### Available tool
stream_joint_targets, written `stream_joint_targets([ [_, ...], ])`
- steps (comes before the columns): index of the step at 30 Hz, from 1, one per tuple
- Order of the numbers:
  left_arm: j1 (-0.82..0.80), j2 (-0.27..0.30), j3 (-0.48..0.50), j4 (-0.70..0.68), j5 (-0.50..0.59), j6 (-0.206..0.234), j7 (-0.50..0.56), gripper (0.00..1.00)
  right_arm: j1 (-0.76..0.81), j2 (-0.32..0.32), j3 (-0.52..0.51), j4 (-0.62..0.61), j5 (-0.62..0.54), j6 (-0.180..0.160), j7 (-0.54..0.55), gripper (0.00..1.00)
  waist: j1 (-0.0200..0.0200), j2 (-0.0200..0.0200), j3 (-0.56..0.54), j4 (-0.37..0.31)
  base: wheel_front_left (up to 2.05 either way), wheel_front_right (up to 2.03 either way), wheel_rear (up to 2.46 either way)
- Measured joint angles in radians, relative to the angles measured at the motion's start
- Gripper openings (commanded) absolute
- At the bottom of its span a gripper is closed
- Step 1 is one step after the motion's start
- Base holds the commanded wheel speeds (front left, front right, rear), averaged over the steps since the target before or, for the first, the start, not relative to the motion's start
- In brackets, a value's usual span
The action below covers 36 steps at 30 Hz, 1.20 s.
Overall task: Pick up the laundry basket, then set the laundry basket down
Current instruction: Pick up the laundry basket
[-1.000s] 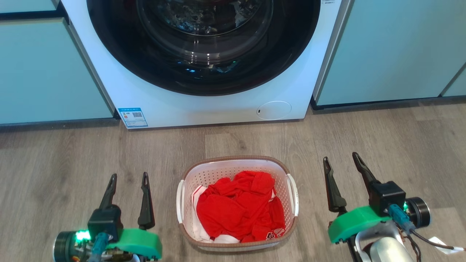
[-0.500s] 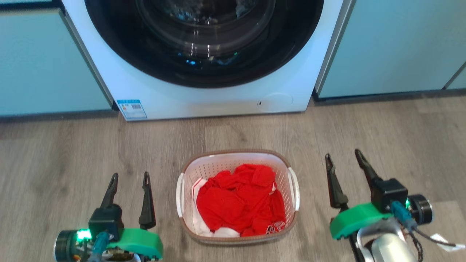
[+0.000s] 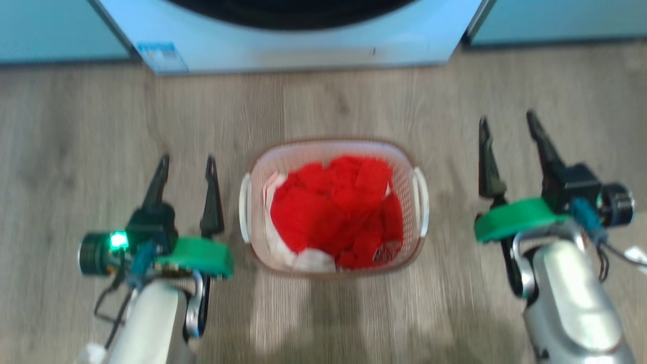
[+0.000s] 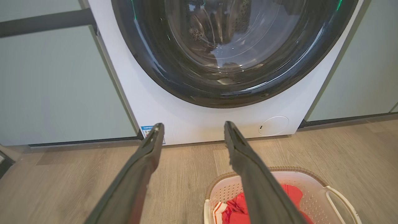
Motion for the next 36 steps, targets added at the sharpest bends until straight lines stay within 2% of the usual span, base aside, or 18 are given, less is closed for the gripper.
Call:
stream_joint_targets([
  [8,-0.166,-0.007,-0.013,0.081,-0.027,0.009,-0.001,1.00,-0.144,-0.002,-0.029,0.042,-0.029,0.000,-0.004,1.00,0.0001,0.0000,0.203,0.018,0.00,0.00,0.00],
  [16,-0.248,-0.012,-0.037,0.180,-0.080,0.008,-0.002,1.00,-0.213,-0.008,-0.045,0.111,-0.040,0.000,-0.006,1.00,0.0002,-0.0001,0.382,0.042,0.00,0.00,0.00],
  [32,-0.385,-0.016,-0.177,0.430,-0.197,-0.055,-0.002,1.00,-0.275,-0.015,-0.064,0.275,-0.057,0.000,-0.006,1.00,0.0002,0.0000,0.525,0.069,0.00,0.00,0.00],
  [36,-0.425,-0.017,-0.216,0.498,-0.202,-0.059,-0.002,1.00,-0.287,-0.016,-0.058,0.307,-0.057,0.000,-0.006,1.00,0.0001,-0.0001,0.548,0.072,0.00,0.00,0.00],
])
